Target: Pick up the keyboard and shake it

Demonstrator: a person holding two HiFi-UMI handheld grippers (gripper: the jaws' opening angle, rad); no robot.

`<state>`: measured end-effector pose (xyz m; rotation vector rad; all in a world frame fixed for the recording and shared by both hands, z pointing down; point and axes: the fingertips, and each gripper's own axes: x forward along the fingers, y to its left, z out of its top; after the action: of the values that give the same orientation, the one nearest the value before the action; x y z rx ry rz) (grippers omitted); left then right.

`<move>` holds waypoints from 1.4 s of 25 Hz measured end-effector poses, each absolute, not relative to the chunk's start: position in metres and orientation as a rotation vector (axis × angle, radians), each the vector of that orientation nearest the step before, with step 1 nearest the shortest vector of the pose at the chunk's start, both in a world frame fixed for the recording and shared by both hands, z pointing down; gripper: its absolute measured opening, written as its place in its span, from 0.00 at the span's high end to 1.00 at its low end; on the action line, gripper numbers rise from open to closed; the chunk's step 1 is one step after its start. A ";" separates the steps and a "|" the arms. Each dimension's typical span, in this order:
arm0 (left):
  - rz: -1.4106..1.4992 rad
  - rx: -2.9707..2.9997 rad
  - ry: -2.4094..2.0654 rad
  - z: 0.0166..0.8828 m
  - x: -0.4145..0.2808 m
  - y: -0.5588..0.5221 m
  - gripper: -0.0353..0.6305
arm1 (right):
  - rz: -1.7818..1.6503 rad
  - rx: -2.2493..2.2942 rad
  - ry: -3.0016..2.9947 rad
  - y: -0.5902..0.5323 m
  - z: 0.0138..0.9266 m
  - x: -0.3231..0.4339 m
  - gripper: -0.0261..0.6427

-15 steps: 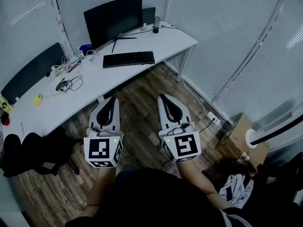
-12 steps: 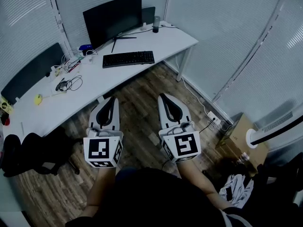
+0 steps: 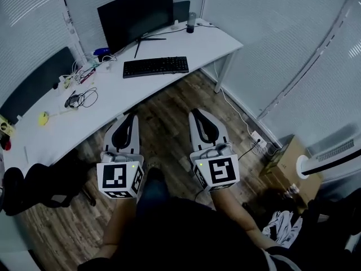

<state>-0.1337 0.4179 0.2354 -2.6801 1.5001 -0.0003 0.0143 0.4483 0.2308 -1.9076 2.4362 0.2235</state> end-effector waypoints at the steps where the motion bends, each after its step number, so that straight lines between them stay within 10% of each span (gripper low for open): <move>1: 0.000 -2.687 1.496 0.238 -0.134 0.407 0.90 | 0.219 -1.909 2.440 0.438 0.234 0.015 0.92; 35: -0.229 -2.993 1.371 0.361 -0.159 -0.041 0.63 | -0.198 -2.323 2.335 0.049 0.358 0.072 0.76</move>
<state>-0.1588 -0.0412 0.3614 -2.9933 1.3711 -0.2291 0.0723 0.0493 0.3581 -2.3226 2.3349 -0.1981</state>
